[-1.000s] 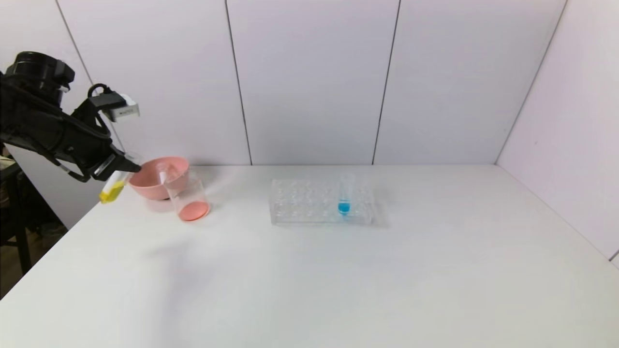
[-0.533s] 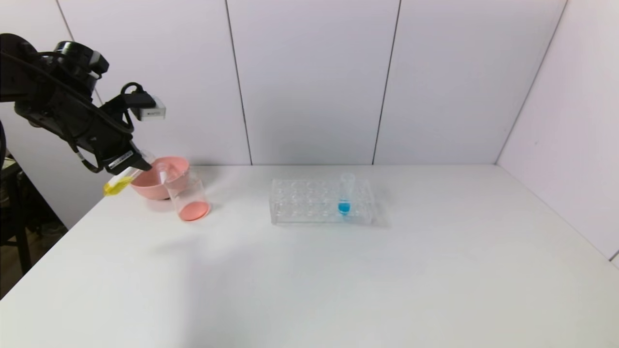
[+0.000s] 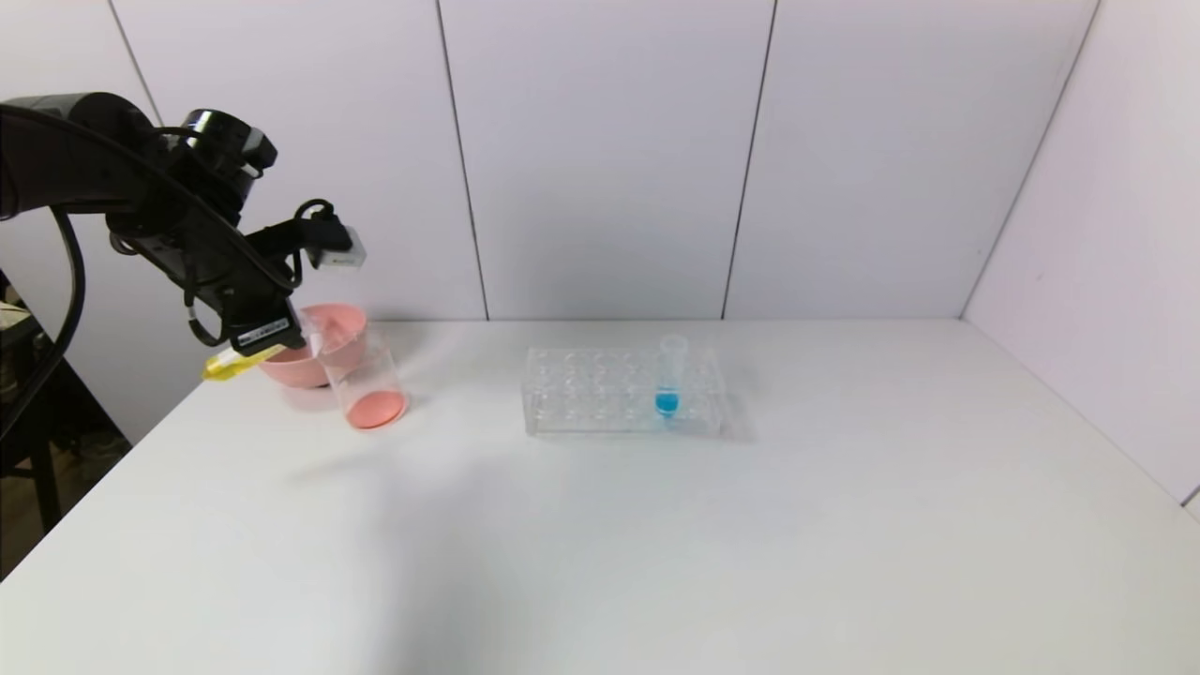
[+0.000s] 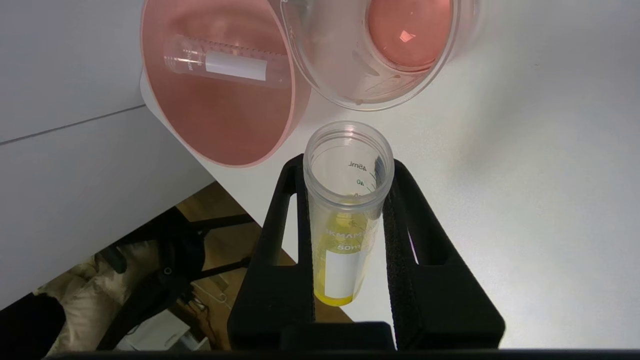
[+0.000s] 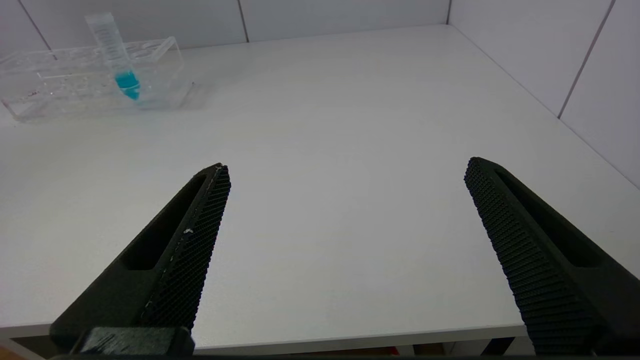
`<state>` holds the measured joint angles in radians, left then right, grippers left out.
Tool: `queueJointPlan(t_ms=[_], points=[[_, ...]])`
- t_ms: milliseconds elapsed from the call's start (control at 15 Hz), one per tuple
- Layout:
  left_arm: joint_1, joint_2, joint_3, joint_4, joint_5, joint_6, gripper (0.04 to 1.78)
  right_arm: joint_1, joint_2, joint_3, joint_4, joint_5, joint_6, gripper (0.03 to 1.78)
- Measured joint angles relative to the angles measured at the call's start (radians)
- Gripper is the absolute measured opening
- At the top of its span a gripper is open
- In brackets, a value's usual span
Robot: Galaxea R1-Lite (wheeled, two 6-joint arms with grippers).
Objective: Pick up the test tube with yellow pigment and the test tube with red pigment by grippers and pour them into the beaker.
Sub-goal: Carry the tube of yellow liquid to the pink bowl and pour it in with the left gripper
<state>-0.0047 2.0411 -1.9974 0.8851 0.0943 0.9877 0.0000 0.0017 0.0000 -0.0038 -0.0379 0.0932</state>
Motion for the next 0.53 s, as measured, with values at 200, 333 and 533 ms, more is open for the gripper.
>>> queueJointPlan(t_ms=[200,333,533], points=[[-0.032,0.013,-0.001,0.001,0.076,0.021,0.42,0.0,0.0,0.0,0.0,0.0,0.0,1.71],[-0.05,0.021,-0.006,0.001,0.119,0.035,0.42,0.0,0.0,0.0,0.0,0.0,0.0,1.71],[-0.076,0.03,-0.01,0.0,0.213,0.039,0.42,0.0,0.0,0.0,0.0,0.0,0.0,1.71]])
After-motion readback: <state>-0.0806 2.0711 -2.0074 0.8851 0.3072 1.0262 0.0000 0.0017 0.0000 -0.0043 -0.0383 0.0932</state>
